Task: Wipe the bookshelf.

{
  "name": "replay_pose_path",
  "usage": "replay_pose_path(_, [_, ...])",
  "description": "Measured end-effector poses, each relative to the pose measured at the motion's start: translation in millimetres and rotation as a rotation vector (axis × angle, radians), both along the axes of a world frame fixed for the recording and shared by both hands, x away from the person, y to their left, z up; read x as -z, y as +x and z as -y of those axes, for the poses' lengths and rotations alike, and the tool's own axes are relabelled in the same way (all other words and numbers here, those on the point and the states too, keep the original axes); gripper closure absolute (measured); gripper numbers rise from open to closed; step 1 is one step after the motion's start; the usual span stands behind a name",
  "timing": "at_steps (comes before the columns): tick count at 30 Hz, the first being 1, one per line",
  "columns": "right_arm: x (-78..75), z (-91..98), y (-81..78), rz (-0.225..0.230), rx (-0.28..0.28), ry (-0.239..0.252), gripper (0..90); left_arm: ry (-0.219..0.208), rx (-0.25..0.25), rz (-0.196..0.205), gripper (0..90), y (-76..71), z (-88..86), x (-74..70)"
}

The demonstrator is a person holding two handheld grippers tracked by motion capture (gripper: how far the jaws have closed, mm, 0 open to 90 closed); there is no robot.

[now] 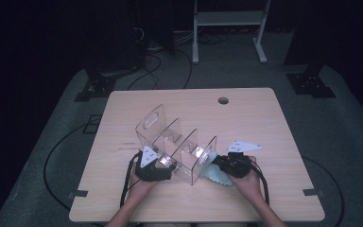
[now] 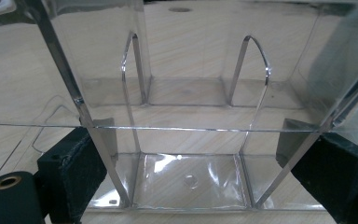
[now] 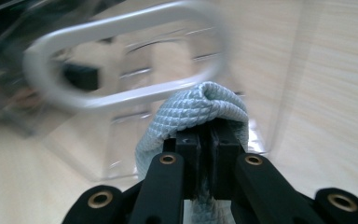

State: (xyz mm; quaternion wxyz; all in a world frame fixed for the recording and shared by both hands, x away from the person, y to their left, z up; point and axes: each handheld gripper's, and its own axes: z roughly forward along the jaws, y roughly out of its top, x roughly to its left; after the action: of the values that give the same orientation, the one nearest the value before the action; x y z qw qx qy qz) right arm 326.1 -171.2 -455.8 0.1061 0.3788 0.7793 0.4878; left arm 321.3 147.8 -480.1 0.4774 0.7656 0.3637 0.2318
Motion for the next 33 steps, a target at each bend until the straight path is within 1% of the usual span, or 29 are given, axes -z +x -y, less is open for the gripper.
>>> replay_pose_path(2, [0.4,1.6,2.8,0.002,0.018,0.009,84.3,0.000,-0.002,0.001,8.4,0.2,0.1,0.0])
replay_pose_path(4, [0.0,-0.2,0.8,0.006,0.014,0.002,84.3,-0.003,-0.004,0.000,8.3,0.1,-0.1,0.2])
replay_pose_path(6, [-1.0,-3.8,-4.1,0.001,-0.006,0.008,84.3,-0.006,-0.005,-0.003,8.3,0.1,-0.7,0.6])
replay_pose_path(7, [-1.2,-7.4,-8.2,0.002,-0.032,0.006,84.2,-0.007,-0.004,-0.002,8.3,0.1,-0.9,0.7])
replay_pose_path(8, [-1.2,-9.8,-10.8,0.003,-0.047,0.005,84.2,-0.007,-0.005,-0.003,8.3,0.0,-1.2,0.6])
replay_pose_path(10, [-1.2,-13.7,-15.7,0.010,-0.062,-0.007,84.2,-0.002,-0.002,-0.002,8.4,-0.3,-1.6,0.4])
replay_pose_path(12, [-0.8,-11.8,-13.4,0.010,-0.053,-0.010,84.2,-0.002,-0.002,-0.002,8.4,-1.1,-1.4,0.1])
replay_pose_path(14, [-0.1,-6.9,-7.7,0.002,-0.025,-0.007,84.2,-0.001,-0.001,-0.001,8.4,-1.2,-1.3,0.0])
replay_pose_path(17, [-0.2,1.8,2.3,-0.001,0.025,0.017,84.3,-0.002,0.000,0.001,8.3,-1.2,-1.2,0.1])
replay_pose_path(19, [-1.4,4.9,5.8,0.011,0.038,0.018,84.2,-0.002,-0.001,0.002,8.3,-1.2,-1.1,0.1])
replay_pose_path(22, [-1.3,2.9,4.3,0.014,0.037,0.017,84.2,-0.002,-0.002,0.002,8.3,-1.1,-0.8,0.0])
replay_pose_path(25, [-2.0,-2.6,-2.9,0.010,0.010,0.015,84.2,-0.003,-0.001,-0.001,8.3,-1.0,-1.5,0.1])
replay_pose_path(26, [-1.3,-5.1,-6.0,0.010,-0.008,0.009,84.2,-0.003,0.000,0.000,8.3,-1.0,-1.7,0.2])
replay_pose_path(28, [-0.5,-8.0,-8.9,0.018,-0.019,-0.005,84.2,-0.003,0.000,-0.001,8.3,-1.2,-1.7,0.0])
replay_pose_path(30, [-0.8,-6.0,-6.4,0.014,-0.013,-0.012,84.2,-0.001,0.001,0.001,8.3,-1.5,-1.6,-0.1])
replay_pose_path(33, [-0.6,2.3,3.6,0.014,0.029,-0.005,84.2,-0.003,0.001,0.002,8.3,-1.5,-1.4,0.1])
